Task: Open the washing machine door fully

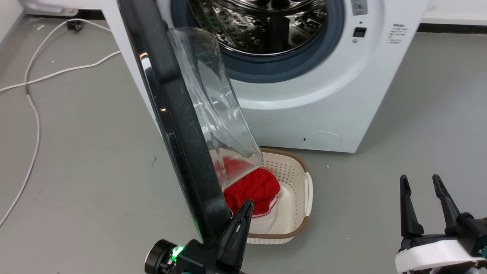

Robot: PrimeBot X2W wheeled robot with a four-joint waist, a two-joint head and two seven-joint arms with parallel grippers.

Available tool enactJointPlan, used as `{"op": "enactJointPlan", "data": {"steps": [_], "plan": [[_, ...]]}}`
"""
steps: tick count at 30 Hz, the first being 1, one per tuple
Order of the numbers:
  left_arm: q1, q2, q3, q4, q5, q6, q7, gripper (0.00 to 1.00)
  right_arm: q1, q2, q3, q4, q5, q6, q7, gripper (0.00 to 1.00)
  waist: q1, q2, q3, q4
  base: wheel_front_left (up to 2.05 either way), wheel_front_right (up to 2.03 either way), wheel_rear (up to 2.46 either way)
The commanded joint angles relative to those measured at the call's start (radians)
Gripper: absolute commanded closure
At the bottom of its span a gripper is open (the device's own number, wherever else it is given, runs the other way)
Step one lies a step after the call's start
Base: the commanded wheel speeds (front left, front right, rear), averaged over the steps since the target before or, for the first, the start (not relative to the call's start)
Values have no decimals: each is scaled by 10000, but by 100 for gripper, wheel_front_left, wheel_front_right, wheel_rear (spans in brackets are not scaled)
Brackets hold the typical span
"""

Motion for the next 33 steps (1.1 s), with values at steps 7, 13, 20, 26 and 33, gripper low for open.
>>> {"op": "enactJointPlan", "data": {"steps": [7, 13, 20, 26, 33], "plan": [[498, 162, 50, -519, 44, 319, 68, 100, 100, 25, -37, -177, -75, -7, 146, 0, 0, -1, 55, 915, 0, 0, 0], [743, 240, 212, -709, 44, 571, 47, 100, 109, 23, -81, -295, -176, -7, 265, 0, 0, -1, 88, 1639, 0, 0, 0], [934, 130, 433, -810, -60, 923, -38, 100, 127, 22, -107, -465, -264, -7, 414, 0, 0, -1, 201, 2437, 0, 0, 0], [974, 221, 962, -612, -344, 1129, -210, 100, 57, 22, -51, -616, -326, -7, 554, 0, 0, -1, 290, 2898, 0, 0, 0], [636, 374, 1812, -38, -915, 1156, -574, 100, 28, 22, -27, -767, -381, -7, 660, 0, 0, -1, 378, 3036, 0, 0, 0]]}}
